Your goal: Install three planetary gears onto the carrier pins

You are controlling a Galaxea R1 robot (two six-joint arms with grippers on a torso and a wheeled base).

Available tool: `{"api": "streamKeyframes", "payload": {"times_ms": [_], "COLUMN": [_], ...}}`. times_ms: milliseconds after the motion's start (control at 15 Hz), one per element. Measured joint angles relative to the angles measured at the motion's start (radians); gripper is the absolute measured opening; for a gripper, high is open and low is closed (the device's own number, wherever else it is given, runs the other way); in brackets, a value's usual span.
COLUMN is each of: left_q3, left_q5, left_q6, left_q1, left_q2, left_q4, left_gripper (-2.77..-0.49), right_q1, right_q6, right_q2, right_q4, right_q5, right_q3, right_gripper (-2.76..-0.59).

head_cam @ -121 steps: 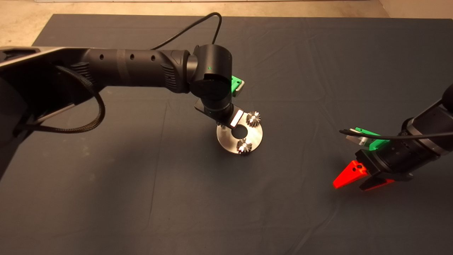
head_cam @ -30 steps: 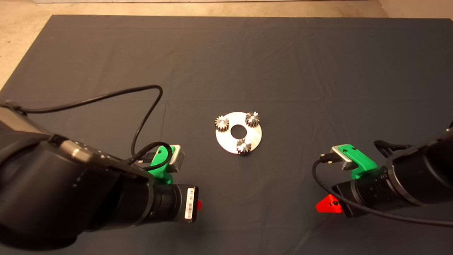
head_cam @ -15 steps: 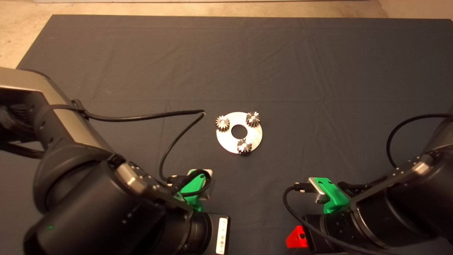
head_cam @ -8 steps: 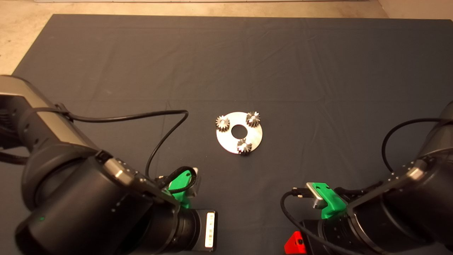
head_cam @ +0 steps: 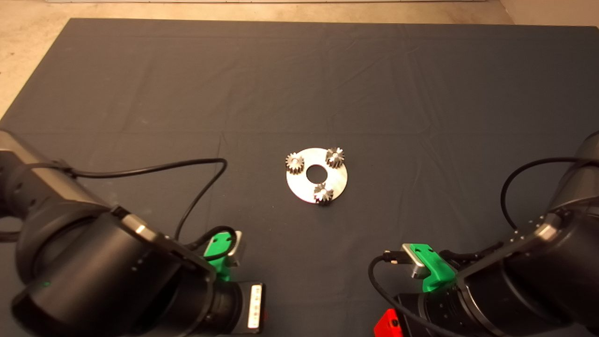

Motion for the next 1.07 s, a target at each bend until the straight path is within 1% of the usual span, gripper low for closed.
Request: {"api": "streamKeyframes", "payload": {"times_ms": [67,133,200,267,333,400,467,533,600,733,867,1067], "left_q3": [0.000,0.000,0.000,0.000,0.000,0.000,0.000,0.000,0.000,0.000,0.000,0.000], "left_q5": [0.001,0.006,0.011,0.011,0.006,0.001,0.001,0.001,0.001,0.001,0.001,0.001], "left_q6": [0.039,0.063,0.079,0.087,0.103,0.108,0.111,0.115,0.118,0.122,0.126,0.126], "left_q1": [0.025,0.047,0.065,0.075,0.089,0.104,0.121,0.137,0.148,0.159,0.162,0.165], "left_q2": [-0.067,-0.121,-0.149,-0.154,-0.149,-0.149,-0.151,-0.153,-0.156,-0.156,-0.157,-0.156], "left_q4": [0.000,0.000,0.001,0.004,0.013,0.028,0.041,0.050,0.057,0.071,0.077,0.083], "left_gripper": [-1.94,-1.94,-1.94,-1.94,-1.94,-1.94,-1.94,-1.94,-1.94,-1.94,-1.94,-1.94], "right_q1": [-0.009,-0.022,-0.034,-0.044,-0.055,-0.073,-0.093,-0.108,-0.116,-0.125,-0.136,-0.136], "right_q6": [-0.006,-0.013,-0.027,-0.038,-0.054,-0.074,-0.087,-0.100,-0.108,-0.124,-0.133,-0.141], "right_q2": [-0.008,-0.013,-0.012,-0.012,-0.014,-0.018,-0.018,-0.018,-0.017,-0.018,-0.018,-0.018], "right_q4": [0.000,0.000,0.000,0.000,0.000,0.000,-0.001,-0.002,-0.003,-0.005,-0.006,-0.006], "right_q5": [-0.001,-0.001,0.000,0.002,0.002,0.000,-0.001,-0.002,0.003,0.000,0.000,0.000], "right_q3": [-0.006,-0.013,-0.022,-0.034,-0.050,-0.070,-0.089,-0.102,-0.111,-0.121,-0.129,-0.133], "right_gripper": [-1.03,-1.03,-1.03,-1.03,-1.03,-1.03,-1.03,-1.03,-1.03,-1.03,-1.03,-1.03]}}
